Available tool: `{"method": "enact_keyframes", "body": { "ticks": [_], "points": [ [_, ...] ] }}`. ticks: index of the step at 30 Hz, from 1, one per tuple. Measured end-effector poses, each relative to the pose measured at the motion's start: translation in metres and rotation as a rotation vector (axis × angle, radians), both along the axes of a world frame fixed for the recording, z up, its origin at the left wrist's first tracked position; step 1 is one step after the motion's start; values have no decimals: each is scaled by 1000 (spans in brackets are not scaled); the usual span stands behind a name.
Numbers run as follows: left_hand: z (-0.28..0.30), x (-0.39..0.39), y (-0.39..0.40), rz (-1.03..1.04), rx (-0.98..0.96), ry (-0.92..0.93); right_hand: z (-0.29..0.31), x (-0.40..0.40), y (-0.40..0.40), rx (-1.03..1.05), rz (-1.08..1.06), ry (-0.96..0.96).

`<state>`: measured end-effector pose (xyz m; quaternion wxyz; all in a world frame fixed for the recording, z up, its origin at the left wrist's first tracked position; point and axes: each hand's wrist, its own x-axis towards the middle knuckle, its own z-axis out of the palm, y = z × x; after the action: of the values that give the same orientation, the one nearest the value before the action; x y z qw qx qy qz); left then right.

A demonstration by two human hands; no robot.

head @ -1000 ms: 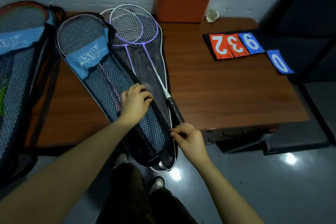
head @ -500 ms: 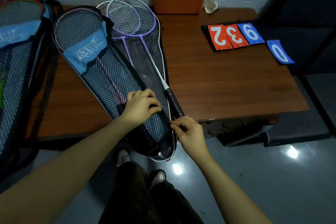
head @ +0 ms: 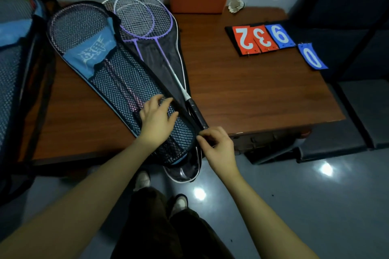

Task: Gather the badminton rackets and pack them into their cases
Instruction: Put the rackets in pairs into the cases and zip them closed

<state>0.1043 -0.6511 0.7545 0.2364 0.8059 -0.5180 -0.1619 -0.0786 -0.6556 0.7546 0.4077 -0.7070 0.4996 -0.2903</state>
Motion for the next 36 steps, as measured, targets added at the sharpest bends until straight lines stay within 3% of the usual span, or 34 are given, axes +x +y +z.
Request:
{"method": "enact_keyframes", "body": {
  "ticks": [6,10,15,17,22,27,33,36],
  "points": [
    [-6,21,39,313,155,-5,-1,41,-22,-100,158,319],
    [-12,36,46,361,191,36,4,72,-51,-146,255,446],
    [-19,39,44,377,91,210,2,105,-70,-161,394,537],
    [-22,42,43,402,85,287,2,110,-71,-114,410,487],
    [-22,49,47,409,-41,496,15,115,-49,-44,396,140],
    [-29,46,66,461,-184,534,17,121,-14,117,299,-33],
    [-32,48,73,610,-210,633,9,118,-14,62,291,119],
    [-23,53,70,671,-277,594,6,120,-19,48,292,173]
  ]
}}
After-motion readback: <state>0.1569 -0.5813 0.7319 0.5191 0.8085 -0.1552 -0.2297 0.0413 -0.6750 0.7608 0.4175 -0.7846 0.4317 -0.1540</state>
